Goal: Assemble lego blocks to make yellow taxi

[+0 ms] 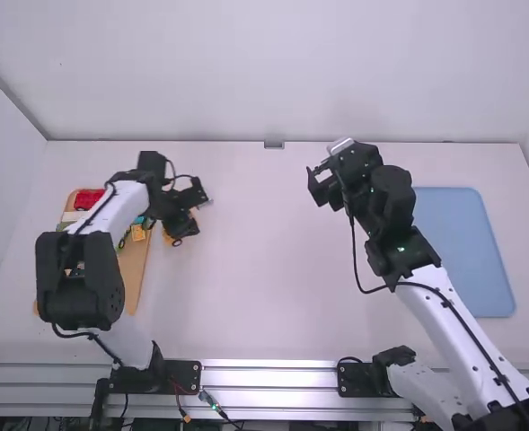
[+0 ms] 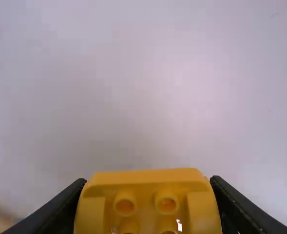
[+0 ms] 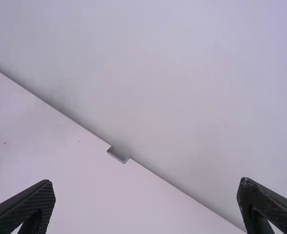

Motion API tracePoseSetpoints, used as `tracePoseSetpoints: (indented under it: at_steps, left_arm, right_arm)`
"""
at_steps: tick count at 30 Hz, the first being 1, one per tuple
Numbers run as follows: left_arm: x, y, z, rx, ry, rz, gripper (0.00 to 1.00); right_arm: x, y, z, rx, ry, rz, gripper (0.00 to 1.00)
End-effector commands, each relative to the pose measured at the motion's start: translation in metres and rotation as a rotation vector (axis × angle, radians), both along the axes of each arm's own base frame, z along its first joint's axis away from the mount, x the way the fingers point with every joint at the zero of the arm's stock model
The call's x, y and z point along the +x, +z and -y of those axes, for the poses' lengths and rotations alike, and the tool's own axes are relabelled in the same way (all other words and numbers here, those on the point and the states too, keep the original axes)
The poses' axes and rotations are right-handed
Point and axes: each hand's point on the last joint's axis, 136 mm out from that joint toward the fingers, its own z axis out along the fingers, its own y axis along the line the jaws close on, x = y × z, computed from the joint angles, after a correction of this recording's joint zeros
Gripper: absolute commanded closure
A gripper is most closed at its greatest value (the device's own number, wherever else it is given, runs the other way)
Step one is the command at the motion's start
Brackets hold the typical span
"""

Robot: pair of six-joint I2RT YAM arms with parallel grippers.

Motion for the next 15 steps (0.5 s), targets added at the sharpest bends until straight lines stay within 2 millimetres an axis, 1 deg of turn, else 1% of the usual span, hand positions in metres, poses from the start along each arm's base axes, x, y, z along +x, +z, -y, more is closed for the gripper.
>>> tracePoseSetpoints:
  at_steps: [1,2,4,6,8,9,10,11,13,15]
  left_arm:
    - [-0.007,0.004,0.046,-0.026,-0.12,-0.002,0.51]
    - [-0.015,0.004,0.071,-0.026,-0.189,-0.002,0.53]
    - [-0.024,0.004,0.096,-0.029,-0.263,0.0,0.52]
    - [-0.038,0.003,0.131,-0.028,-0.351,0.006,0.51]
    - [-0.042,0.0,0.145,-0.012,-0.356,0.017,0.51]
    - [-0.045,-0.004,0.156,0.012,-0.349,0.029,0.51]
    - [-0.046,-0.008,0.162,0.035,-0.341,0.04,0.51]
    - [-0.047,-0.009,0.165,0.043,-0.336,0.045,0.51]
    - [-0.051,-0.016,0.181,0.054,-0.342,0.053,0.5]
    - [-0.054,-0.018,0.186,0.053,-0.353,0.049,0.5]
  right_arm:
    - [0.002,0.019,0.0,0.01,-0.003,0.036,0.01]
    - [0.002,0.019,0.0,0.01,-0.005,0.037,0.01]
    - [0.004,0.019,0.004,0.006,-0.025,0.038,0.01]
    - [0.008,0.018,0.017,-0.004,-0.097,0.04,0.01]
    - [0.012,0.017,0.028,0.011,-0.154,0.029,0.01]
    - [0.014,0.016,0.039,0.045,-0.212,0.012,0.01]
    - [0.016,0.013,0.049,0.077,-0.263,-0.009,0.01]
    - [0.016,0.012,0.053,0.088,-0.281,-0.017,0.01]
    - [0.015,0.003,0.066,0.089,-0.315,-0.061,0.01]
    - [0.013,0.0,0.071,0.081,-0.324,-0.076,0.01]
